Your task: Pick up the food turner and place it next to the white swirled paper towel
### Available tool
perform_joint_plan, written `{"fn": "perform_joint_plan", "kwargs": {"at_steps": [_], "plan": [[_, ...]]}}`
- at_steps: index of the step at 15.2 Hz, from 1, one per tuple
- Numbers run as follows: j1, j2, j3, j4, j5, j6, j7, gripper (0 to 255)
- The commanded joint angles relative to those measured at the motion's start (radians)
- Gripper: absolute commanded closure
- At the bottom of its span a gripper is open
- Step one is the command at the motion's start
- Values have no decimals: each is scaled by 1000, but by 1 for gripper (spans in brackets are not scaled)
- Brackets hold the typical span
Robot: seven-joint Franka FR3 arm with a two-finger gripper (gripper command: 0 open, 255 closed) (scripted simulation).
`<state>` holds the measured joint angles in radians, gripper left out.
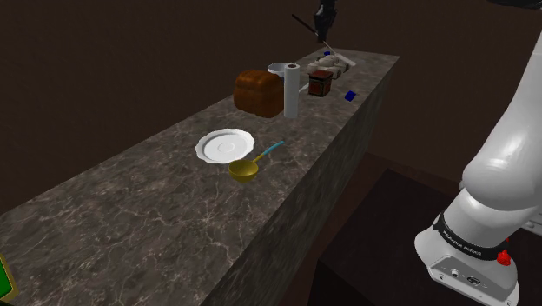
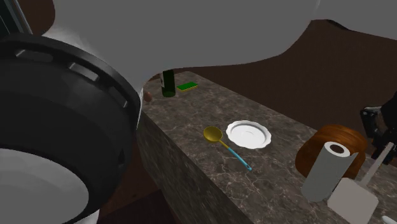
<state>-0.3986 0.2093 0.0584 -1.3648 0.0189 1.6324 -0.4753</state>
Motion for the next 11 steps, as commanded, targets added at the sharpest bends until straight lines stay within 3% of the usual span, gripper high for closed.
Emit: {"fn": "perform_joint_plan", "kwargs": {"at_steps": [1,6,11], "plan": [[-24,46,-15,64,3,-19,-41,255],[-85,203,-43,297,13,-98,-127,255],[-85,169,-43,176,14,-11,-130,255]]}}
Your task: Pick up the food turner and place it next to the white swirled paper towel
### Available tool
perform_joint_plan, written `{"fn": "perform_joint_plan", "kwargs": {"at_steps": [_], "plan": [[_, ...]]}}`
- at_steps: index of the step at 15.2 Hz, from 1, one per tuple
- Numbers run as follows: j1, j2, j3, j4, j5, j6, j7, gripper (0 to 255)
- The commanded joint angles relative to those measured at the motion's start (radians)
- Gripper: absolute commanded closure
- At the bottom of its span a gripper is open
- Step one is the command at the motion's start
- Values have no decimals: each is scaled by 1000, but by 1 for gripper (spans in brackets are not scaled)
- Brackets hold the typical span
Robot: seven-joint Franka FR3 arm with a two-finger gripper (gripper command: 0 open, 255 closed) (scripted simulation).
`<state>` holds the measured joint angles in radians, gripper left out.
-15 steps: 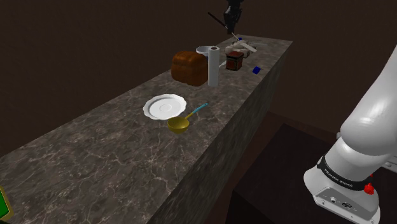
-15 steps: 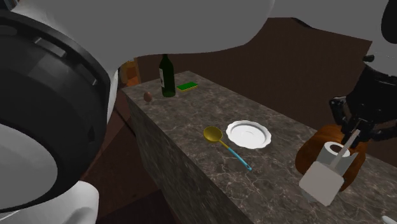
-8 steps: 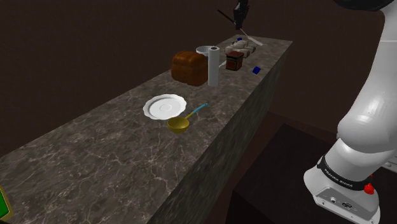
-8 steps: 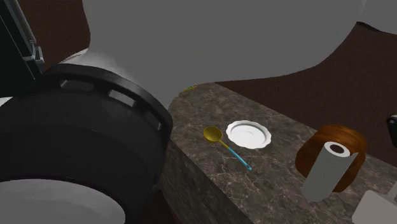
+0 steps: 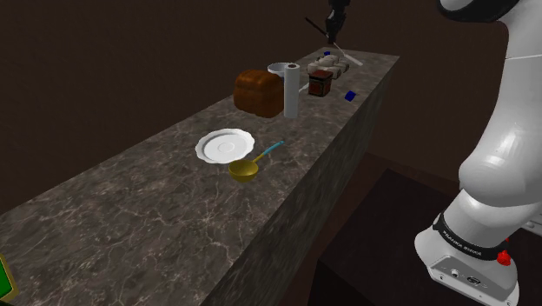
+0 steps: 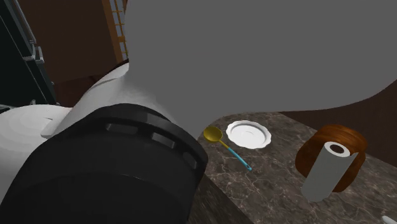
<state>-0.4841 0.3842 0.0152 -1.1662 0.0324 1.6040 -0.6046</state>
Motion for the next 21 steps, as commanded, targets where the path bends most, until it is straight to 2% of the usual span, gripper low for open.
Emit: {"fn": "perform_joint_plan", "kwargs": {"at_steps": [1,10,21], "plan": [[0,-10,0,-44,0,34,-1,255],[0,-37,0,-204,1,169,-5,255],[0,-34,0,-349,3,316,-10,255]]}}
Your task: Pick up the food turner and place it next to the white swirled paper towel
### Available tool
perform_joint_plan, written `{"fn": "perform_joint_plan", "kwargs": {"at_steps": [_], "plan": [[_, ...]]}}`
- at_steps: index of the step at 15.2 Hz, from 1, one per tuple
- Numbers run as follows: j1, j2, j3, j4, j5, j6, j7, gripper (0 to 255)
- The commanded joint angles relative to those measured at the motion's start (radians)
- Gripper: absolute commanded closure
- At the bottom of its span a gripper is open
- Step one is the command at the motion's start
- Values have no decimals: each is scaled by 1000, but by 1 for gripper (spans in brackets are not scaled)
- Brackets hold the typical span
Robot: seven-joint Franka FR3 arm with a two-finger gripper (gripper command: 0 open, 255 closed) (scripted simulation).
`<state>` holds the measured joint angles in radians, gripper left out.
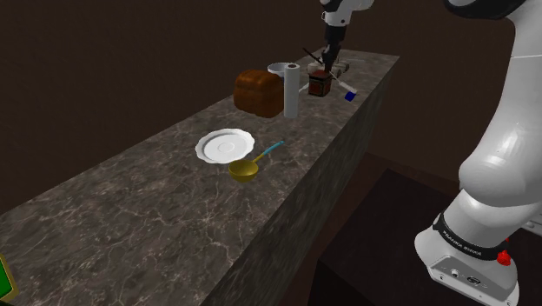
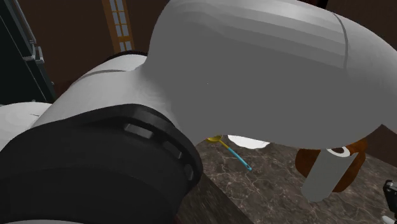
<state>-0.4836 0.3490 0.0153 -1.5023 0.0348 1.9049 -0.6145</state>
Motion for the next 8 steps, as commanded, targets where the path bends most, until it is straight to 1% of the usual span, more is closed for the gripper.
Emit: {"fn": "perform_joint_plan", "kwargs": {"at_steps": [1,8], "plan": [[0,2,0,-24,0,27,-1,255],[0,20,0,-93,1,114,-4,255]]}}
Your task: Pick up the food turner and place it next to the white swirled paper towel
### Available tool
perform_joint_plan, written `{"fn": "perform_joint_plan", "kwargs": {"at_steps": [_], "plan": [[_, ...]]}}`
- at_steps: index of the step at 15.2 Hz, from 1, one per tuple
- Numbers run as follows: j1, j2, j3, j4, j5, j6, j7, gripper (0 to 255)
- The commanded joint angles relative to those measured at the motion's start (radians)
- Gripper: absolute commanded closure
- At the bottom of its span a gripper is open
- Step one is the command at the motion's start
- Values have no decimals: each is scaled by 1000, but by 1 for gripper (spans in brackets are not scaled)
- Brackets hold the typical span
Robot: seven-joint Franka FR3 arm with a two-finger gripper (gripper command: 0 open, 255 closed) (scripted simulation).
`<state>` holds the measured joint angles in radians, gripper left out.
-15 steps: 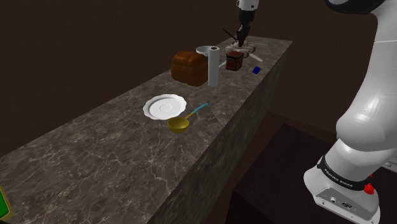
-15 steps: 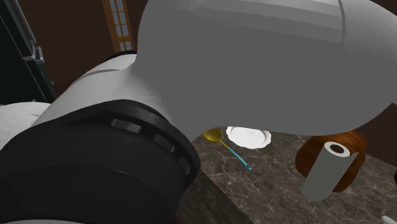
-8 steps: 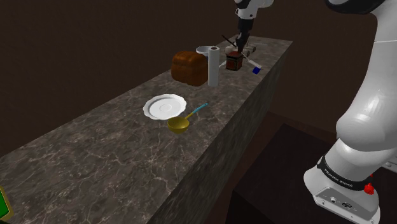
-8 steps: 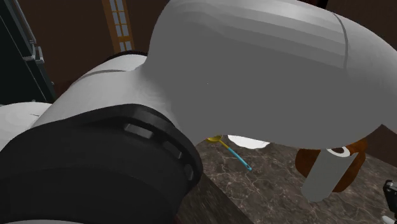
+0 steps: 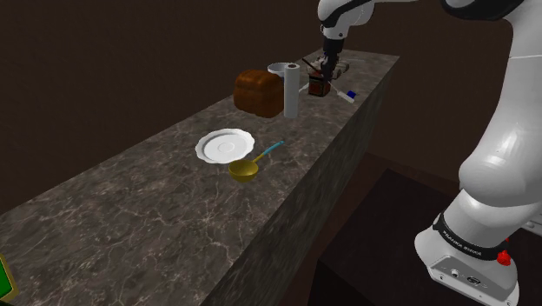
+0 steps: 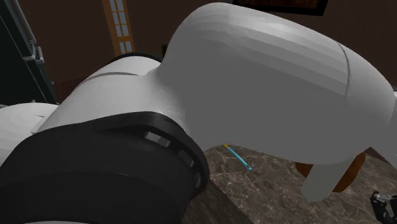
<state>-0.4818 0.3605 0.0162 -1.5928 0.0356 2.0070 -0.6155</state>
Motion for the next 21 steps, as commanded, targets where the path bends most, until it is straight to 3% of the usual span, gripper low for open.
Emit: {"fn": "perform_joint_plan", "kwargs": {"at_steps": [1,17,21], "plan": [[-2,12,-1,-11,1,24,-3,255],[-1,90,0,-115,3,206,-10,255],[-1,94,0,-118,3,213,-10,255]]}}
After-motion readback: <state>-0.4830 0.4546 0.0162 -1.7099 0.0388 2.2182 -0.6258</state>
